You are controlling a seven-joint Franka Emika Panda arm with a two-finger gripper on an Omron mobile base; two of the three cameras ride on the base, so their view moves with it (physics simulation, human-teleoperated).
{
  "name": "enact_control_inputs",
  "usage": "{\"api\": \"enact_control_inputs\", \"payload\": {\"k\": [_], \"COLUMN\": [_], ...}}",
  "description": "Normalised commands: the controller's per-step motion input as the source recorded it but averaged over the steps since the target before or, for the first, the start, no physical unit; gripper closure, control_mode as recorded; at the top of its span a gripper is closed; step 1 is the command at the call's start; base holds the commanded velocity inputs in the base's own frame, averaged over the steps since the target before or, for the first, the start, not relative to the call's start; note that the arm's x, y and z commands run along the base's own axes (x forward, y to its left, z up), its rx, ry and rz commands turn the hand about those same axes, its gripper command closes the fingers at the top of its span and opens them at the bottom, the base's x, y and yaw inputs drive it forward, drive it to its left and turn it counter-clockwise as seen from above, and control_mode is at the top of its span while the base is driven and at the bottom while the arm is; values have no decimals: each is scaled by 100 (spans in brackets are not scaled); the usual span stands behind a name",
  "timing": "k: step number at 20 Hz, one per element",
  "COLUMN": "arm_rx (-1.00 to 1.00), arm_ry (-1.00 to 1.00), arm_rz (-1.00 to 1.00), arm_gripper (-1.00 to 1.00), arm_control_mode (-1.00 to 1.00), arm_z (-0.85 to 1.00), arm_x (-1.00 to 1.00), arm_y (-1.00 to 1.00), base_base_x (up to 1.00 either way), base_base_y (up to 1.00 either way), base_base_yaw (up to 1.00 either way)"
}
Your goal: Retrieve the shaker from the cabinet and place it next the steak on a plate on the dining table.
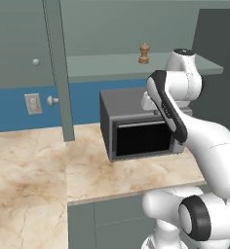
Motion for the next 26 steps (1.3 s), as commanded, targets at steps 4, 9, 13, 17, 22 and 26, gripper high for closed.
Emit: {"api": "enact_control_inputs", "payload": {"k": [4, 9, 13, 17, 22, 26], "arm_rx": [0, 0, 0, 2, 5, 0], "arm_ry": [-7, -27, -30, -21, -13, -14], "arm_rz": [0, 0, 0, 0, 0, 0], "arm_gripper": [-100, -100, -100, -100, -100, -100], "arm_control_mode": [-100, -100, -100, -100, -100, -100], "arm_z": [0, 5, 32, 48, 58, 51], "arm_x": [-4, -10, -11, 0, 0, 0], "arm_y": [0, 0, -2, -17, -25, -3], "base_base_x": [0, 0, 0, 0, 0, 0], "base_base_y": [0, 0, 0, 0, 0, 0], "base_base_yaw": [0, 0, 0, 0, 0, 0]}}
